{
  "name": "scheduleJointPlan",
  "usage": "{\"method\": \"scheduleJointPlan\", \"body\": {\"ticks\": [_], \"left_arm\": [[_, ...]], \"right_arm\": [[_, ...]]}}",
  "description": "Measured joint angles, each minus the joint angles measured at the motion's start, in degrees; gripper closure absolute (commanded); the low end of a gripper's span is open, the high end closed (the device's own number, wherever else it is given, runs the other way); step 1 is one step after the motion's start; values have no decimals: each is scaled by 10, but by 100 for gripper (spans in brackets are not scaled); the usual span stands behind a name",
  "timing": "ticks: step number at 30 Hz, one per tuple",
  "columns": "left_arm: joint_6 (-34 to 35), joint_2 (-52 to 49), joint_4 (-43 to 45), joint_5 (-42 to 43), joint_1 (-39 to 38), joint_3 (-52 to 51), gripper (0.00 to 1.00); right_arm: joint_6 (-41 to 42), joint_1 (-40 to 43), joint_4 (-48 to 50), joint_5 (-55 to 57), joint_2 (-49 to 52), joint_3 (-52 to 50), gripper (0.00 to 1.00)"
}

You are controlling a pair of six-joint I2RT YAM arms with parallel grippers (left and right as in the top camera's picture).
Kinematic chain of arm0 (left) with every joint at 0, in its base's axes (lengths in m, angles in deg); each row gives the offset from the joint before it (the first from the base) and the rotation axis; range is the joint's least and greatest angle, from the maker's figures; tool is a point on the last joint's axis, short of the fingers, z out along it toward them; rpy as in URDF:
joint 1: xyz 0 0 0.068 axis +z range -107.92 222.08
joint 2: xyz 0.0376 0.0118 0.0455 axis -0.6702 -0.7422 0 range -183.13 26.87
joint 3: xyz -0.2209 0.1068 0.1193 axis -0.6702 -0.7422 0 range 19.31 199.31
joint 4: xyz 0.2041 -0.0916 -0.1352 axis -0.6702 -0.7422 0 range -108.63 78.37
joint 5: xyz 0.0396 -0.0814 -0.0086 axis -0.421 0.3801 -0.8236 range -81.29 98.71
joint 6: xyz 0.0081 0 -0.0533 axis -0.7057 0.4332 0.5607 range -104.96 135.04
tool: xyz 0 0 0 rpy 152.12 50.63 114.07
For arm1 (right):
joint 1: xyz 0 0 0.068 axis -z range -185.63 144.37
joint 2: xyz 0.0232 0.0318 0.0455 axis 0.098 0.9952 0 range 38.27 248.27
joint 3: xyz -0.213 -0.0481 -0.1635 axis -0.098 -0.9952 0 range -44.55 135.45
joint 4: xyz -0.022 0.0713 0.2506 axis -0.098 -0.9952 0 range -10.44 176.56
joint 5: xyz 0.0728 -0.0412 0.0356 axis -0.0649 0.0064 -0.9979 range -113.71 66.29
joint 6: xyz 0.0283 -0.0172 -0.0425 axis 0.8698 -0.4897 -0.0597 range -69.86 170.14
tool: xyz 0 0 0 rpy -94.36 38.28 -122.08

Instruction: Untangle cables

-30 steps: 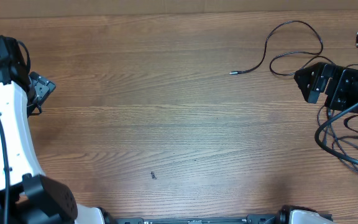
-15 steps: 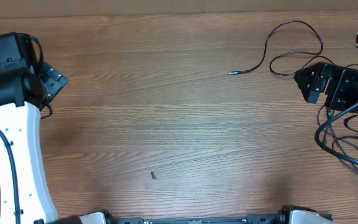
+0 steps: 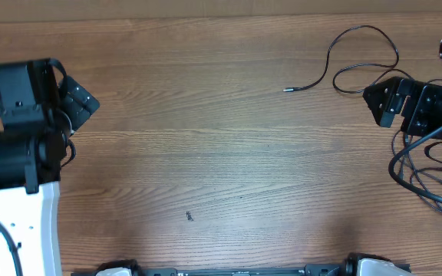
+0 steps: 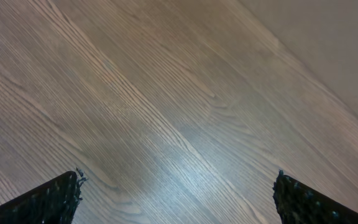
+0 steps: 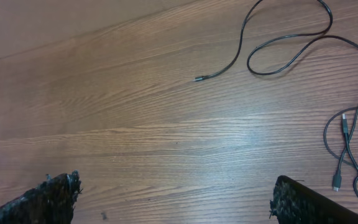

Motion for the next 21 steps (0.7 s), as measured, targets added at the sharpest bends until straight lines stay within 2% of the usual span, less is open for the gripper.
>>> {"method": "scheduleJointPlan", "body": {"ticks": [21], "left_arm": [[0, 92, -4, 0, -1, 0, 1]], "right_arm": [[0, 0, 0, 0, 0, 0, 0]]}}
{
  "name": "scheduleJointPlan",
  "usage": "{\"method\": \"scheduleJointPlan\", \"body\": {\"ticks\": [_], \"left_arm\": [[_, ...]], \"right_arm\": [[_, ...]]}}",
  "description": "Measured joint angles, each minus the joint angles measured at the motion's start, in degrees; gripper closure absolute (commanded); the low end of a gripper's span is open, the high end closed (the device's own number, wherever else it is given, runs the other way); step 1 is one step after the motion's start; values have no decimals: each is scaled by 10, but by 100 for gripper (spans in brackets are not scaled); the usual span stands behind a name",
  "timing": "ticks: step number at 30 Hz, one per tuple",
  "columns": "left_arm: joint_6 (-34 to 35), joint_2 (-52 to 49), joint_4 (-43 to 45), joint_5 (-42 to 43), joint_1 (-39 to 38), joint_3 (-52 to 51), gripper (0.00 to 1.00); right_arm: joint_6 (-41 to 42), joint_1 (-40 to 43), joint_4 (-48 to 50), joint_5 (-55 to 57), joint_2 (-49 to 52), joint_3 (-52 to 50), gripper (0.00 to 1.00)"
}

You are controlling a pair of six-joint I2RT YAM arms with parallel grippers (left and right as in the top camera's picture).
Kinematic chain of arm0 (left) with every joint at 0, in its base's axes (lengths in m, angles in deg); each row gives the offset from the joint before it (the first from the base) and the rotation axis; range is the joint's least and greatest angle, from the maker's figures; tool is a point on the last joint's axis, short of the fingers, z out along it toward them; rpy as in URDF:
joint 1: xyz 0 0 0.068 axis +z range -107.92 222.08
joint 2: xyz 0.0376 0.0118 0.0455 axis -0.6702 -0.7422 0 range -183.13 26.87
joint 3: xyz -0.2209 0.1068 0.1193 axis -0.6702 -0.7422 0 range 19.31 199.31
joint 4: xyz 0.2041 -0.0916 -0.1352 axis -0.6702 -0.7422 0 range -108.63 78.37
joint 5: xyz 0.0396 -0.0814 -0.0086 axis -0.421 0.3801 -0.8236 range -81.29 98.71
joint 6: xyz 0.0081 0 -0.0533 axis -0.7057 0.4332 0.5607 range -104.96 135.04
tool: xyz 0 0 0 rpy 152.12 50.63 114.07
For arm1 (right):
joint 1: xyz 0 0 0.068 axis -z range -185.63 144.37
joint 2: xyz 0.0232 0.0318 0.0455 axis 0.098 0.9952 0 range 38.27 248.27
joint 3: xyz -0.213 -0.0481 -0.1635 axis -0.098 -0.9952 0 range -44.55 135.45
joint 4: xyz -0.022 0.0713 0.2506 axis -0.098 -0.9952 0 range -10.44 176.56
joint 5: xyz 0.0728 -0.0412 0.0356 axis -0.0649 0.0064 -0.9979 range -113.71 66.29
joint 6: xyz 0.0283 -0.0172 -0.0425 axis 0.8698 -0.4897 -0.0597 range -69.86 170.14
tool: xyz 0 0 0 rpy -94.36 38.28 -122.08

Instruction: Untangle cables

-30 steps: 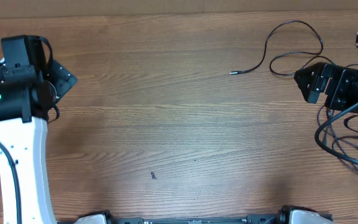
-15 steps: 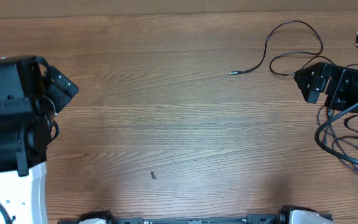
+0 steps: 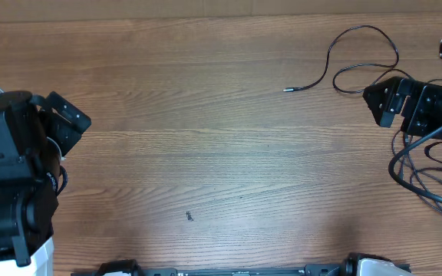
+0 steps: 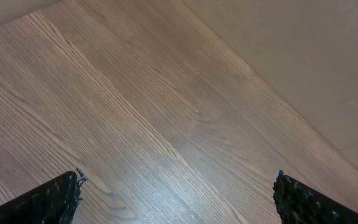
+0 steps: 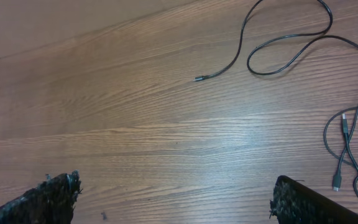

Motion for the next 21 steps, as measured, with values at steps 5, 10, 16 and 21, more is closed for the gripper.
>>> {"method": "scheduleJointPlan", "body": {"ticks": [5, 10, 16, 21], "left_arm": [[0, 14, 0, 0, 0, 0, 0], [0, 36, 0, 0, 0, 0, 0], [0, 68, 0, 0, 0, 0, 0], [0, 94, 0, 0, 0, 0, 0]], "right_arm": [[0, 0, 0, 0, 0, 0, 0], [0, 0, 0, 0, 0, 0, 0], [0, 0, 0, 0, 0, 0, 0], [0, 0, 0, 0, 0, 0, 0]]}}
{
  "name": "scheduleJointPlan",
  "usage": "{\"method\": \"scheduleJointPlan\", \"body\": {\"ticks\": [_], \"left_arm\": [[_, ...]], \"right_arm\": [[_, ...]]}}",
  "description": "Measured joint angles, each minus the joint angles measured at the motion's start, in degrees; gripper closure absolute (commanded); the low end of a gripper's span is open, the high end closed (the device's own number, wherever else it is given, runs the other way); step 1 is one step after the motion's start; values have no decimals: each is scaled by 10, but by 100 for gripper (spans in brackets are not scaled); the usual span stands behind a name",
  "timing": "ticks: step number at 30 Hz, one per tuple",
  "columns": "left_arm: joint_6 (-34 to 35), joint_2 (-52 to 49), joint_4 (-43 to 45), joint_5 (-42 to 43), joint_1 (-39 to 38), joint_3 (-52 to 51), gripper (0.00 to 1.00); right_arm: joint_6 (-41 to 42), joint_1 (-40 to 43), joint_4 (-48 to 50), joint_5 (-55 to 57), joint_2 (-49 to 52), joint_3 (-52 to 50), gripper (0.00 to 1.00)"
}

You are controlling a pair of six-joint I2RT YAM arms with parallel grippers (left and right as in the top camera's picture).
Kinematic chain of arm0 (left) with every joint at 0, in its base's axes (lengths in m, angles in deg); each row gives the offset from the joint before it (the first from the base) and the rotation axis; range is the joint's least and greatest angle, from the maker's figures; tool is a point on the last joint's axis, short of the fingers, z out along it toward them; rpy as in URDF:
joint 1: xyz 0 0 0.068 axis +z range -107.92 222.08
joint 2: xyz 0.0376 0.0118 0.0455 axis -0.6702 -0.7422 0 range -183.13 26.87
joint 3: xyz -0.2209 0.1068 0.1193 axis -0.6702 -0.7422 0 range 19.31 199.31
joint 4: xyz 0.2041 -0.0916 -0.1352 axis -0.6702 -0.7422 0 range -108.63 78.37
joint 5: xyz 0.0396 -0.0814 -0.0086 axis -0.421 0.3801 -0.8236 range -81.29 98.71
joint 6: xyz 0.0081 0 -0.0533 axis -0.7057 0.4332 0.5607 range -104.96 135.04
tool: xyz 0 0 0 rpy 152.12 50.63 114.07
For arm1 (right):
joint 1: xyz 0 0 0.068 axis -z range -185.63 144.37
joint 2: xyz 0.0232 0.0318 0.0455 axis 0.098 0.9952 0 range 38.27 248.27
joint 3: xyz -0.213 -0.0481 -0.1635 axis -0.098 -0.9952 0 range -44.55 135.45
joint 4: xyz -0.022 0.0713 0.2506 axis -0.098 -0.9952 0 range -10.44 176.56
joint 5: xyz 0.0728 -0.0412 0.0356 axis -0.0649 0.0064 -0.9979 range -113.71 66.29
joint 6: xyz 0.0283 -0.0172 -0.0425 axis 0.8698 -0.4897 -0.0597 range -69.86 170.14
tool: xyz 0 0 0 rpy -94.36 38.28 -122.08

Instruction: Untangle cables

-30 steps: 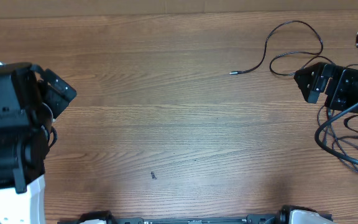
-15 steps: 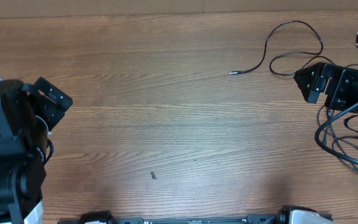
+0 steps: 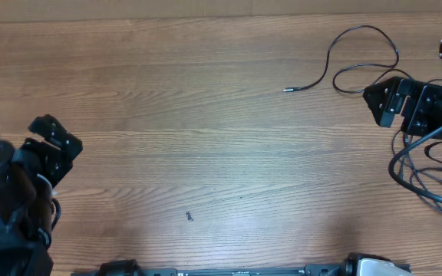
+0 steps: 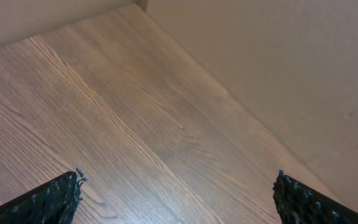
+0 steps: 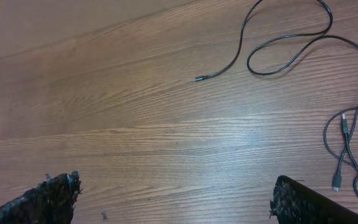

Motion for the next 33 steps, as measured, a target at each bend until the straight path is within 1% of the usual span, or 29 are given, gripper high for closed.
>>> {"method": "scheduleJointPlan", "body": {"ticks": [7, 10, 13, 16, 17, 18, 22, 26, 29, 33], "left_arm": [[0, 11, 0, 0, 0, -1, 0], [0, 19, 1, 0, 0, -17, 0], [0, 37, 0, 0, 0, -61, 1], [0, 62, 30, 0, 0, -125, 0], [3, 81, 45, 0, 0, -170, 1], [6, 88, 51, 0, 0, -185, 1], [46, 147, 141, 1, 0, -285, 1], [87, 215, 260, 10, -1, -380, 1], [92, 275, 357, 24, -9, -454, 0], [86, 350, 428, 42, -16, -532, 0]], "right_arm": [[0, 0, 0, 0, 0, 0, 0], [0, 0, 0, 0, 0, 0, 0], [0, 0, 0, 0, 0, 0, 0], [0, 0, 0, 0, 0, 0, 0], [0, 0, 0, 0, 0, 0, 0], [0, 0, 0, 0, 0, 0, 0], [0, 0, 0, 0, 0, 0, 0], [-1, 0, 0, 0, 0, 0, 0], [0, 0, 0, 0, 0, 0, 0], [0, 0, 0, 0, 0, 0, 0]]}}
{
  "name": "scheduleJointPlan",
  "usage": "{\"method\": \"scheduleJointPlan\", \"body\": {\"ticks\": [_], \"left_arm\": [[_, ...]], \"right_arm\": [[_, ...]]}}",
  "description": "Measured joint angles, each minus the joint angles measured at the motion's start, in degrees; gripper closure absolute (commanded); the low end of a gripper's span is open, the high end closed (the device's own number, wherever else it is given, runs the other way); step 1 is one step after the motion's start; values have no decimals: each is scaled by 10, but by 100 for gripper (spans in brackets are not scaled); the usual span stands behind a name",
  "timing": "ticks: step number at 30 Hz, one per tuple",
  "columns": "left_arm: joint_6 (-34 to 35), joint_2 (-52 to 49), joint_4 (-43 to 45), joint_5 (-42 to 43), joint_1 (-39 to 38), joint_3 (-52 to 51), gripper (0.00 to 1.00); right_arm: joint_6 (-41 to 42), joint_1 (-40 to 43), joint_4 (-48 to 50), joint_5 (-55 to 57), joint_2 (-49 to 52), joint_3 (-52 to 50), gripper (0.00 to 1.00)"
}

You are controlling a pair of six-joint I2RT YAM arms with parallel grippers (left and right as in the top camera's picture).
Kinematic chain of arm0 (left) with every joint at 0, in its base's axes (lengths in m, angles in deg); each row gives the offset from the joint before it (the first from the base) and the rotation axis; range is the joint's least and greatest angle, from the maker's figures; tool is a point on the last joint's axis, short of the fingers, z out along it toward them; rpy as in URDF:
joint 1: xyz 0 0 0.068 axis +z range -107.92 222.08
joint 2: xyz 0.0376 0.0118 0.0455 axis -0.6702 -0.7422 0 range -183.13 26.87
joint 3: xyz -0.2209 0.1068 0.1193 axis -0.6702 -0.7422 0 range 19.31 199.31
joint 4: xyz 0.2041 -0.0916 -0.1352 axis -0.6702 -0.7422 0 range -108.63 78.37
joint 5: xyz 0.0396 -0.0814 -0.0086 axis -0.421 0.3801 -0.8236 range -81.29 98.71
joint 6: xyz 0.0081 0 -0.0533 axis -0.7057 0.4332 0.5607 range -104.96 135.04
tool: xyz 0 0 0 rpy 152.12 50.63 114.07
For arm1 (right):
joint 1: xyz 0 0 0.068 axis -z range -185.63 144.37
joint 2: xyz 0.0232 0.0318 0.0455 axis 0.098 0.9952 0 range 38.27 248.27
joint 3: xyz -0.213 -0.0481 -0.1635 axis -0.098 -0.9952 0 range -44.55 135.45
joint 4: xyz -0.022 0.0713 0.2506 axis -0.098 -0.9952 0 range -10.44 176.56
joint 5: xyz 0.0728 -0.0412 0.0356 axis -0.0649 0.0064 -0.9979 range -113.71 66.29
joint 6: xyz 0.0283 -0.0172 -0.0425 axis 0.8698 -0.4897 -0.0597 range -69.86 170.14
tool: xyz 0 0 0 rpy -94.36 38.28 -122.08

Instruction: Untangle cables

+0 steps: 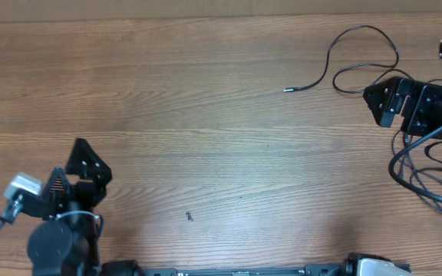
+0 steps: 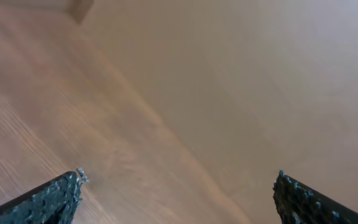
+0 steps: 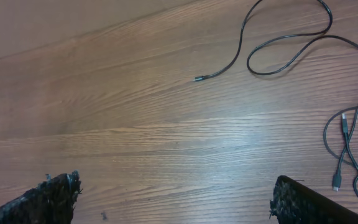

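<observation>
A thin black cable [image 1: 363, 47] lies in a loop at the far right of the table, its free plug end [image 1: 286, 90] pointing left. In the right wrist view the same cable [image 3: 272, 59] lies ahead of the fingers. A tangle of black cables [image 1: 424, 178] lies at the right edge, partly under the right arm, and shows as the tangle [image 3: 347, 140] in the wrist view. My right gripper [image 1: 371, 103] is open and empty just left of the tangle, shown open [image 3: 176, 186]. My left gripper [image 1: 90, 161] is open and empty at the front left, far from all cables, shown open [image 2: 178, 186].
The wooden table [image 1: 206, 130] runs across the whole view. A small dark speck [image 1: 189, 216] lies near the front middle. The left wrist view is blurred and shows the table's far edge [image 2: 135, 106] against a plain beige wall.
My left arm has moved from the left edge toward the front left corner and turned. Its camera now looks more at the wall. The right arm and cables have not moved.
My left gripper stood open at the far left of the table. At each later moment it was lower and nearer the front edge, still open and empty. My right gripper stayed open beside the tangle, and no cable shifted.
</observation>
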Motion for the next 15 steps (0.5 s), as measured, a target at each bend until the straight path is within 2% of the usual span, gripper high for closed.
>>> {"method": "scheduleJointPlan", "body": {"ticks": [7, 15], "left_arm": [[-33, 88, 87, 29, 0, -97, 1], [-103, 132, 200, 85, 0, -144, 1]], "right_arm": [[0, 0, 0, 0, 0, 0, 0], [0, 0, 0, 0, 0, 0, 0]]}}
